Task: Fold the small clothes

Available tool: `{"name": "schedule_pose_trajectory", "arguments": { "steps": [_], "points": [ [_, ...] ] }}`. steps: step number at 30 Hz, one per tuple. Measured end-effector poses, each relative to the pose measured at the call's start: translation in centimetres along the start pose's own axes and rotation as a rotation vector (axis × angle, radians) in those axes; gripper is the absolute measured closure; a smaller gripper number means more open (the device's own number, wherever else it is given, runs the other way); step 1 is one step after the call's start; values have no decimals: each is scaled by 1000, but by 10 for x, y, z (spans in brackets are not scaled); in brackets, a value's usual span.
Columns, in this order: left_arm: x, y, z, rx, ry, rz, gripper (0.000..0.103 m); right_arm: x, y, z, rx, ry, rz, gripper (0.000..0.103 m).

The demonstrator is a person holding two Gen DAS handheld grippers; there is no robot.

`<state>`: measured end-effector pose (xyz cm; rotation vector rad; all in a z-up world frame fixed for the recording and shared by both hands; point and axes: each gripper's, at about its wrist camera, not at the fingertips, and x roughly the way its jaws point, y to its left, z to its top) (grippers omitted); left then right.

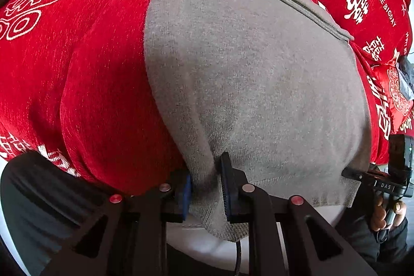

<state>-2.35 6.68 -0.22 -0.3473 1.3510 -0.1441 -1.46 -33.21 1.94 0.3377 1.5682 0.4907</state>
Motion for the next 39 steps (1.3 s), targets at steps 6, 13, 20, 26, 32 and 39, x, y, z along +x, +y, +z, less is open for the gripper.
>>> {"name": "schedule_pose_trajectory", "arguments": {
  "steps": [6, 13, 20, 26, 32, 39],
  "points": [
    [-4, 5, 0, -7, 2, -21, 90, -11, 4, -3, -12, -69, 17, 96],
    [-33, 17, -3, -16, -77, -106, 90, -34, 19, -4, -97, -182, 47, 97],
    [-53, 23, 1, -51, -180, -182, 90, -81, 11, 1, -102, -351, 167, 97],
    [-84, 9, 17, -52, -275, -240, 90, -113, 10, 12, -102, -438, 245, 97],
    [-103, 2, 40, -65, -307, -306, 90, -137, 40, 21, -208, -481, 355, 97],
    [-107, -1, 65, -68, -341, -297, 90, -142, 46, 46, -201, -505, 359, 97]
  ]
}}
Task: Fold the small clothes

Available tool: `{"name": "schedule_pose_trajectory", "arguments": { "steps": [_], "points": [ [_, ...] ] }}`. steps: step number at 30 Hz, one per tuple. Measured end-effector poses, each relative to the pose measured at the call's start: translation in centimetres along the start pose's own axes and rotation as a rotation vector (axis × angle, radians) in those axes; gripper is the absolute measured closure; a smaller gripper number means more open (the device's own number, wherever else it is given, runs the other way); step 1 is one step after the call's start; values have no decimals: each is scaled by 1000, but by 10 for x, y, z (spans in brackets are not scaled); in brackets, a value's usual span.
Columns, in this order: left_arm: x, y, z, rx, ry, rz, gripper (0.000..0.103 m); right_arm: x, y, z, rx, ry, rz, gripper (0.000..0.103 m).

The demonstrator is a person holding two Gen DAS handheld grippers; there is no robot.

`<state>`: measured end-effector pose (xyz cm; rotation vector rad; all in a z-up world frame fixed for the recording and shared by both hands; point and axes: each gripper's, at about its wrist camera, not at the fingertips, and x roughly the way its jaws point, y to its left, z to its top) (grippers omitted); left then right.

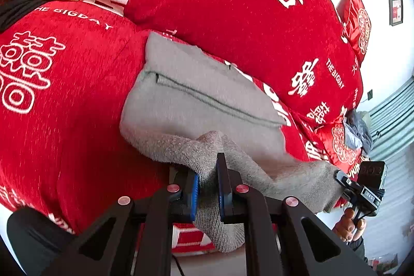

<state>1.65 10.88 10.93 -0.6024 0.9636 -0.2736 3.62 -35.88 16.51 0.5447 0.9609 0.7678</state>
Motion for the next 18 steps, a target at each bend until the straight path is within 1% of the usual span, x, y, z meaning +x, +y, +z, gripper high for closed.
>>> {"name": "schedule_pose_trajectory", "arguments": {
  "steps": [4, 7, 10, 15, 18],
  "points": [
    [5, -3, 20, -11, -29, -11, 90, 1, -5, 19, 23, -45, 9, 97],
    [11, -6, 41, -18, -47, -14, 90, 7, -8, 37, 43, -79, -3, 97],
    [22, -10, 66, -27, -46, -15, 90, 13, -15, 55, 70, -100, -18, 97],
    [48, -12, 106, -51, -26, -6, 90, 33, -32, 98, 118, -113, -89, 97],
    [78, -8, 132, -76, 7, 8, 90, 50, -46, 125, 149, -105, -133, 97]
  ]
}}
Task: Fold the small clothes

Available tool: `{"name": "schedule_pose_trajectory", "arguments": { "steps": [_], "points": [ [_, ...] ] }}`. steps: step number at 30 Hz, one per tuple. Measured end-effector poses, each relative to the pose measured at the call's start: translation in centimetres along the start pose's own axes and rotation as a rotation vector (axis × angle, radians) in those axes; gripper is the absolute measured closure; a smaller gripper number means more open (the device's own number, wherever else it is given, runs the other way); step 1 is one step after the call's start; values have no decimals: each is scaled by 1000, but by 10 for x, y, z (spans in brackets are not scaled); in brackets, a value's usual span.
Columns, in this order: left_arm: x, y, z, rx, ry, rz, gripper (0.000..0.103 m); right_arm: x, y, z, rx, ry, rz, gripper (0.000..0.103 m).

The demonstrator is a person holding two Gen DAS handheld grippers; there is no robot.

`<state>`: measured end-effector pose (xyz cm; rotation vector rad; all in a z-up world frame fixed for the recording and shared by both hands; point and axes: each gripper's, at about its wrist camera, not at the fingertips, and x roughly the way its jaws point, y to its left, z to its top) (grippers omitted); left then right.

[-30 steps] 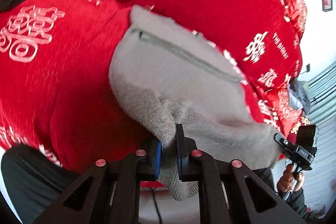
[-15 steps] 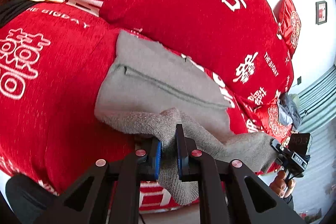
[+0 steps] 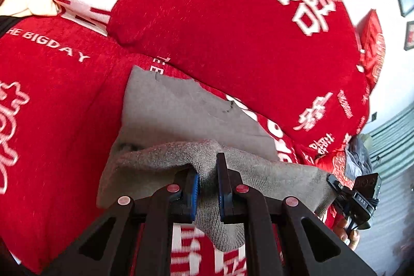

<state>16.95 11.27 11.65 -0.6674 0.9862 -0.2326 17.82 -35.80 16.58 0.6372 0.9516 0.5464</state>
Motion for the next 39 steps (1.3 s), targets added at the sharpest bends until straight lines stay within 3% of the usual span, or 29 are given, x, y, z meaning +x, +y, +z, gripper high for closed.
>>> {"name": "schedule_pose_trajectory", "arguments": {
  "steps": [6, 10, 13, 14, 16, 17, 18, 20, 21, 22, 23, 25, 27, 29, 31, 32, 33, 34, 36, 39],
  "points": [
    [84, 14, 46, -38, 86, 88, 90, 67, -35, 51, 62, 70, -139, 97],
    [128, 31, 58, -81, 139, 149, 90, 107, -61, 64, 72, 144, -252, 97],
    [145, 49, 62, -164, 176, 126, 89, 132, -78, 68, 66, 203, -340, 94],
    [146, 54, 61, -190, 184, 103, 85, 138, -84, 68, 74, 223, -362, 94],
    [144, 60, 60, -217, 186, 37, 66, 144, -91, 67, 75, 258, -386, 93],
    [140, 60, 59, -220, 191, 0, 50, 144, -92, 65, 63, 268, -390, 91],
    [136, 59, 59, -219, 188, -15, 39, 142, -90, 63, 49, 271, -392, 85],
    [122, 52, 53, -194, 163, -17, 22, 134, -84, 60, 27, 265, -390, 61],
    [117, 50, 50, -184, 155, -14, 20, 125, -79, 57, 13, 247, -381, 36],
    [111, 47, 44, -172, 162, -22, 20, 119, -76, 55, 8, 228, -379, 23],
    [108, 45, 38, -168, 177, -44, 20, 107, -73, 50, 4, 193, -369, 23],
    [106, 41, 25, -166, 202, -72, 20, 95, -70, 45, 12, 170, -331, 23],
    [111, 32, 11, -133, 218, -49, 20, 89, -71, 40, 37, 178, -308, 24],
    [118, 27, 3, -111, 219, -12, 20, 90, -73, 32, 43, 194, -302, 31],
    [122, 23, 3, -101, 208, 9, 23, 96, -75, 27, 44, 220, -328, 48],
    [125, 22, 5, -100, 210, 9, 43, 100, -75, 26, 47, 227, -334, 57],
    [130, 22, 8, -104, 236, 9, 79, 104, -76, 25, 47, 235, -336, 85],
    [136, 21, 10, -108, 266, 11, 92, 109, -77, 25, 48, 257, -338, 95],
    [136, 18, 15, -94, 264, 34, 92, 111, -74, 31, 43, 250, -350, 95],
    [121, -1, 31, -27, 178, 41, 92, 102, -62, 50, 28, 178, -300, 95]
  ]
}}
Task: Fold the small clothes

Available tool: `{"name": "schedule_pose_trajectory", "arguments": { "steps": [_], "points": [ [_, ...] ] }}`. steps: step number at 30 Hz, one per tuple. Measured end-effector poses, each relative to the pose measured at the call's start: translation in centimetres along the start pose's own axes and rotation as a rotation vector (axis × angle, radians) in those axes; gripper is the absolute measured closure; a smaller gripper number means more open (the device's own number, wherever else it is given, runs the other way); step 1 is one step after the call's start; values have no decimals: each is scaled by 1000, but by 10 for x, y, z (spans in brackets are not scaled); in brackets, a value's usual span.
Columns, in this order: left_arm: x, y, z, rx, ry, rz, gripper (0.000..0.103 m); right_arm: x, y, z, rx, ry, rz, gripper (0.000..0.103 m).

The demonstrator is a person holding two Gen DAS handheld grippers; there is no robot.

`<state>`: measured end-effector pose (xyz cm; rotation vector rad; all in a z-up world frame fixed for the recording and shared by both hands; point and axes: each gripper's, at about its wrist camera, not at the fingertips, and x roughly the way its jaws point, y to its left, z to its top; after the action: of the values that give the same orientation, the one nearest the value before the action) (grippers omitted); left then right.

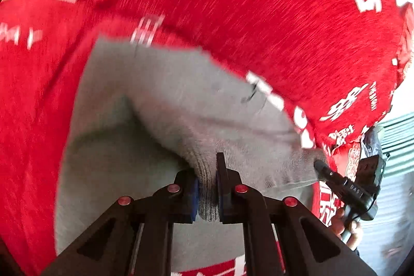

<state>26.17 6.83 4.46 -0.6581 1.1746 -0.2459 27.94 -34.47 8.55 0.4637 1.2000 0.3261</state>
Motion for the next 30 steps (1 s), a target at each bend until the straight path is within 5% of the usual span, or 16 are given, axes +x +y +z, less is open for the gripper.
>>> {"name": "schedule_pose_trajectory", "arguments": {
  "steps": [9, 10, 12, 13, 16, 18, 23, 27, 30],
  "points": [
    [29, 25, 56, -186, -45, -22, 89, 43, -10, 57, 101, -27, 31, 91],
    [35, 33, 61, -226, -33, -33, 83, 50, -13, 61, 117, -18, 18, 87],
    [43, 43, 65, -289, -31, -72, 33, 67, -18, 68, 130, 10, -23, 79],
    [39, 47, 67, -314, -70, -82, 24, 72, -19, 70, 126, 16, -45, 72],
    [27, 50, 71, -302, -111, -112, 19, 71, -17, 68, 82, -11, -94, 44],
    [17, 52, 73, -296, -102, -124, 19, 61, -16, 66, 63, -49, -124, 37],
    [-8, 24, 62, -57, -101, -46, 19, 15, 0, 57, -29, -150, -174, 30],
    [27, -15, 52, 122, 46, -46, 19, 38, 30, 52, -191, -28, -220, 30],
    [72, -27, 46, 240, 145, 125, 19, 61, 37, 46, -201, 51, -201, 30]
  ]
}}
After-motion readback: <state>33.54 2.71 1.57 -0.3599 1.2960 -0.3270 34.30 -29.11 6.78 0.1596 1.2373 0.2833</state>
